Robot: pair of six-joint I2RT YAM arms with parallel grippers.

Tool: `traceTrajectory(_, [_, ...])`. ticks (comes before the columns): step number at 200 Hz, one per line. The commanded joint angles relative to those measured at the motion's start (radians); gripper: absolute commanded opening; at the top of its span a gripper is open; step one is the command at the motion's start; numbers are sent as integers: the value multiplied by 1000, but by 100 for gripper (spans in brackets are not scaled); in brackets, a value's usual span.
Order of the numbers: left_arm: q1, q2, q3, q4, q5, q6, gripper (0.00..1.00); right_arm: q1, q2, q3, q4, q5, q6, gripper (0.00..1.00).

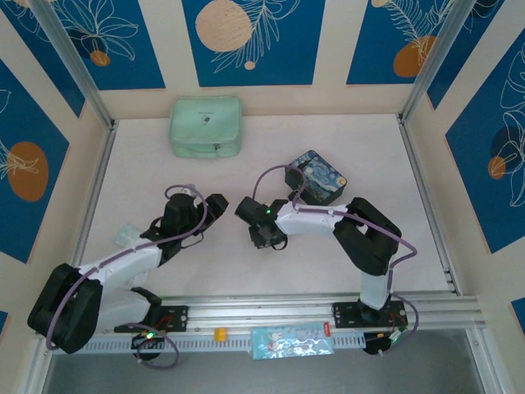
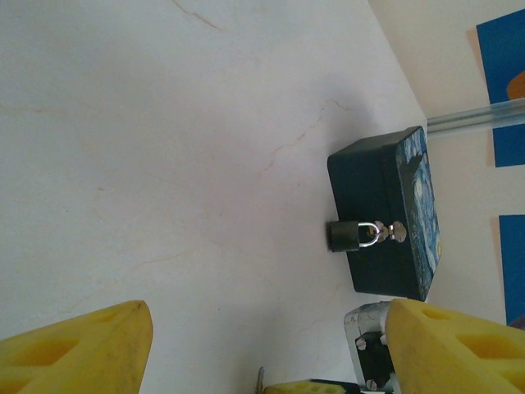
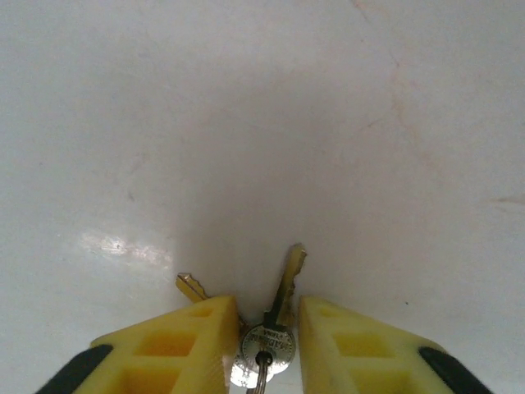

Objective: Unlock the padlock with the key

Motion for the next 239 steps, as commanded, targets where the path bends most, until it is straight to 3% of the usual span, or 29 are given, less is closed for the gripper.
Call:
traceTrajectory(1, [-6,-28,-3,-27,-33,23,75,-6,63,-62,-57,-35,22,20])
traceTrajectory(43, [-6,-40,-2,-32,-42,23,75,-49,40,-98,15,-71,-24,0])
traceTrajectory(91, [-6,-38,7,-17,-14,45,74,-103,-58,-135,117,-82,-179,0])
traceTrajectory(121, [-13,-20,-5,43,42,39,73,-153,-141,-200,241,-190,-249,0])
traceTrajectory(183, [-71,42,-33,160,57,-13,72,-213,-232,-304,424,-348,-278,0])
traceTrajectory(239, [-101,96,-37,232,64,-40,71,-237,-265,-320,442,-361,-297,0])
